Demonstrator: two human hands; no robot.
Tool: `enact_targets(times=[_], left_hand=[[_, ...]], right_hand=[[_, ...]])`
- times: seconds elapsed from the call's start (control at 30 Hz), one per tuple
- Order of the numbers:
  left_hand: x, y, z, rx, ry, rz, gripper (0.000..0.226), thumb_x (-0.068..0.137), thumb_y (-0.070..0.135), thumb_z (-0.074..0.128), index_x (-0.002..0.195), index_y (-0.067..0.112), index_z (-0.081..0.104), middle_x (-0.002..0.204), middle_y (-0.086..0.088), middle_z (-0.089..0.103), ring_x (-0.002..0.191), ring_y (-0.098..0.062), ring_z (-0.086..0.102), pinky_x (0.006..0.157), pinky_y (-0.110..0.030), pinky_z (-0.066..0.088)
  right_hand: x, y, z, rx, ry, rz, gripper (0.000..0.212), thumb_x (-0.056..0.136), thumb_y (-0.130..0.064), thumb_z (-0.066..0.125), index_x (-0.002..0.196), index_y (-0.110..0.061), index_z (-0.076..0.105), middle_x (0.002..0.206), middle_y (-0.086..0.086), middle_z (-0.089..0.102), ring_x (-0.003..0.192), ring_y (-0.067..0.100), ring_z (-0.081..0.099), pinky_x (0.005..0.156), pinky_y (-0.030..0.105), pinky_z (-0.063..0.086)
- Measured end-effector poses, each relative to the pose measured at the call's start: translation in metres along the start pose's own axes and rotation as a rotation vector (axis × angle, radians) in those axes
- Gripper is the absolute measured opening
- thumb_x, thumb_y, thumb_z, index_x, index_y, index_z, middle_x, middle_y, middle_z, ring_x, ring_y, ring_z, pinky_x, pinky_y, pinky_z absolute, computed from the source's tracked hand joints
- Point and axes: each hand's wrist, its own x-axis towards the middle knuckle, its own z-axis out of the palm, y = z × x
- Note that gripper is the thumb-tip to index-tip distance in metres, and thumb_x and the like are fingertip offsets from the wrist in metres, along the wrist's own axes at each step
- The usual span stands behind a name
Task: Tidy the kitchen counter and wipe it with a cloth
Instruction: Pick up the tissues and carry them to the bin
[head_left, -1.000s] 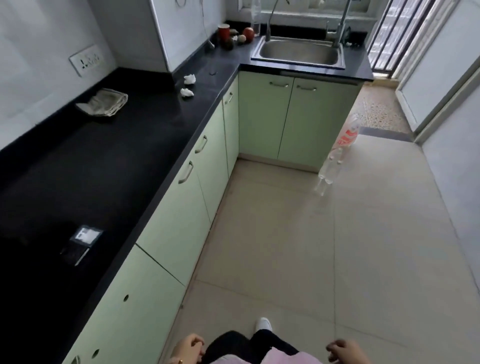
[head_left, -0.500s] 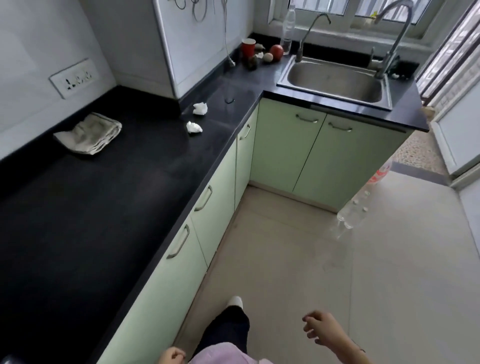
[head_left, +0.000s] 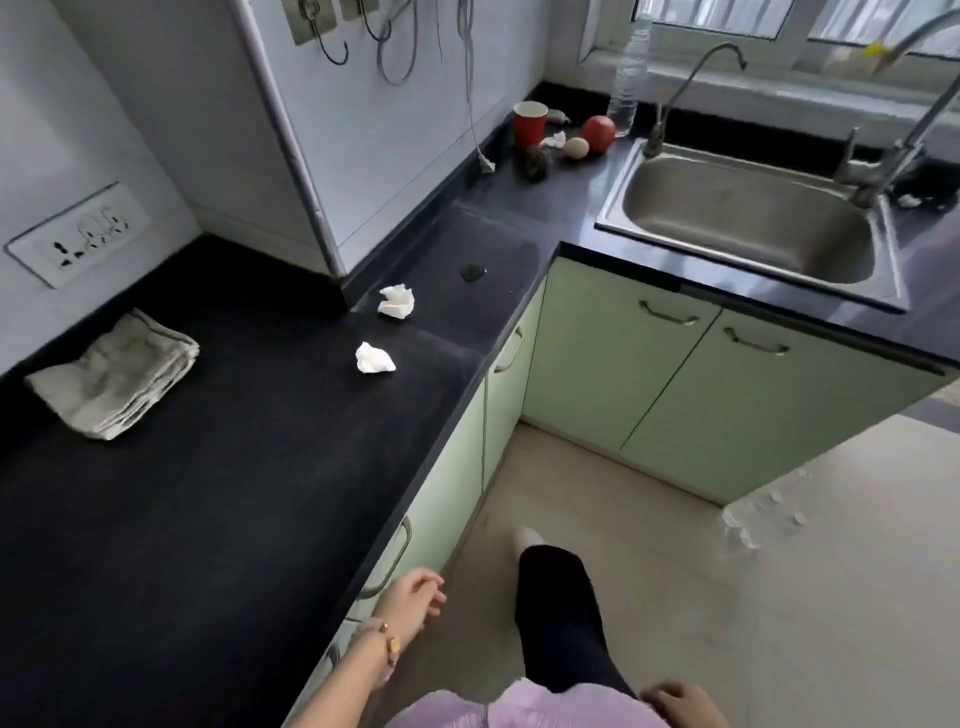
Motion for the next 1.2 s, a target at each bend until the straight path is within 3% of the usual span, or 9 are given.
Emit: enact_targets(times=[0.13, 0.37, 0.53, 0.63, 0.77, 0.83, 0.9, 0.97, 1.2], left_hand=[[0.023, 0.036, 0.002, -0.095, 0.132, -0.08, 0.041, 0.109, 0.003, 0.043, 0.079, 0.026, 0.057, 0.078, 0.006, 0.065, 0.064, -0.007, 0.058, 0.052, -0.02, 0.038], [0.013, 0.096, 0.008, -0.276, 0.293, -0.164, 0.043, 0.108, 0.0, 0.047, 0.076, 0.026, 0.059, 0.073, 0.009, 0.065, 0.062, -0.006, 0.058, 0.042, -0.006, 0.044], [-0.008, 0.163, -0.022, -0.419, 0.318, -0.063, 0.039, 0.107, 0.0, 0.05, 0.084, 0.027, 0.065, 0.065, 0.007, 0.076, 0.061, 0.003, 0.067, 0.055, -0.003, 0.049], [-0.019, 0.199, -0.061, -0.542, 0.463, 0.044, 0.036, 0.107, 0.002, 0.051, 0.09, 0.03, 0.067, 0.073, 0.009, 0.078, 0.066, 0.013, 0.069, 0.064, -0.005, 0.055], [-0.009, 0.226, -0.113, -0.466, 0.705, 0.137, 0.035, 0.104, 0.003, 0.059, 0.095, 0.036, 0.065, 0.091, 0.018, 0.071, 0.088, 0.007, 0.071, 0.074, 0.0, 0.052], [0.006, 0.231, -0.128, -0.331, 0.785, 0.112, 0.023, 0.102, 0.008, 0.063, 0.118, 0.023, 0.069, 0.115, 0.007, 0.069, 0.114, -0.011, 0.067, 0.088, -0.012, 0.053], [0.024, 0.232, -0.137, -0.166, 0.76, 0.042, 0.042, 0.103, 0.017, 0.065, 0.143, 0.012, 0.057, 0.145, -0.003, 0.059, 0.136, -0.023, 0.054, 0.106, -0.031, 0.049], [0.038, 0.233, -0.142, -0.101, 0.702, -0.013, 0.056, 0.103, 0.024, 0.064, 0.154, 0.013, 0.044, 0.159, -0.004, 0.046, 0.146, -0.025, 0.043, 0.115, -0.037, 0.044], [0.063, 0.239, -0.143, -0.019, 0.65, -0.113, 0.05, 0.102, 0.027, 0.062, 0.149, 0.014, 0.049, 0.151, -0.006, 0.051, 0.14, -0.025, 0.047, 0.106, -0.042, 0.054]], right_hand=[[0.051, -0.11, -0.047, -0.007, -0.048, -0.041, 0.02, 0.083, -0.005, 0.057, 0.064, -0.005, 0.063, 0.052, 0.007, 0.056, 0.042, 0.017, 0.05, 0.045, 0.019, 0.035], [0.097, -0.333, -0.089, -0.379, -0.244, -0.491, 0.018, 0.087, -0.006, 0.047, 0.078, -0.013, 0.061, 0.068, 0.003, 0.062, 0.055, 0.013, 0.053, 0.055, 0.025, 0.04], [0.075, -0.453, -0.069, -0.43, -0.352, -0.793, 0.027, 0.087, -0.007, 0.047, 0.077, -0.027, 0.063, 0.073, 0.0, 0.066, 0.065, 0.015, 0.059, 0.069, 0.032, 0.048], [0.057, -0.506, -0.047, -0.467, -0.399, -0.964, 0.022, 0.088, -0.01, 0.05, 0.083, -0.026, 0.064, 0.078, -0.001, 0.068, 0.071, 0.014, 0.062, 0.075, 0.03, 0.05], [0.053, -0.552, -0.012, -0.578, -0.256, -1.204, 0.026, 0.082, -0.013, 0.059, 0.107, -0.019, 0.063, 0.1, -0.002, 0.067, 0.089, 0.013, 0.061, 0.085, 0.024, 0.048], [0.056, -0.566, 0.002, -0.684, -0.189, -1.297, 0.039, 0.081, -0.019, 0.063, 0.12, -0.02, 0.058, 0.116, -0.002, 0.06, 0.102, 0.015, 0.056, 0.087, 0.021, 0.04], [0.059, -0.575, 0.016, -0.783, -0.165, -1.354, 0.05, 0.08, -0.026, 0.064, 0.128, -0.023, 0.051, 0.128, -0.003, 0.053, 0.11, 0.019, 0.051, 0.089, 0.022, 0.036], [0.061, -0.58, 0.028, -0.806, -0.165, -1.335, 0.053, 0.081, -0.033, 0.062, 0.131, -0.024, 0.047, 0.134, -0.002, 0.049, 0.114, 0.021, 0.049, 0.094, 0.028, 0.04], [0.066, -0.578, 0.049, -0.848, -0.112, -1.253, 0.044, 0.084, -0.025, 0.059, 0.127, -0.017, 0.05, 0.125, 0.002, 0.054, 0.115, 0.024, 0.049, 0.088, 0.031, 0.041]])
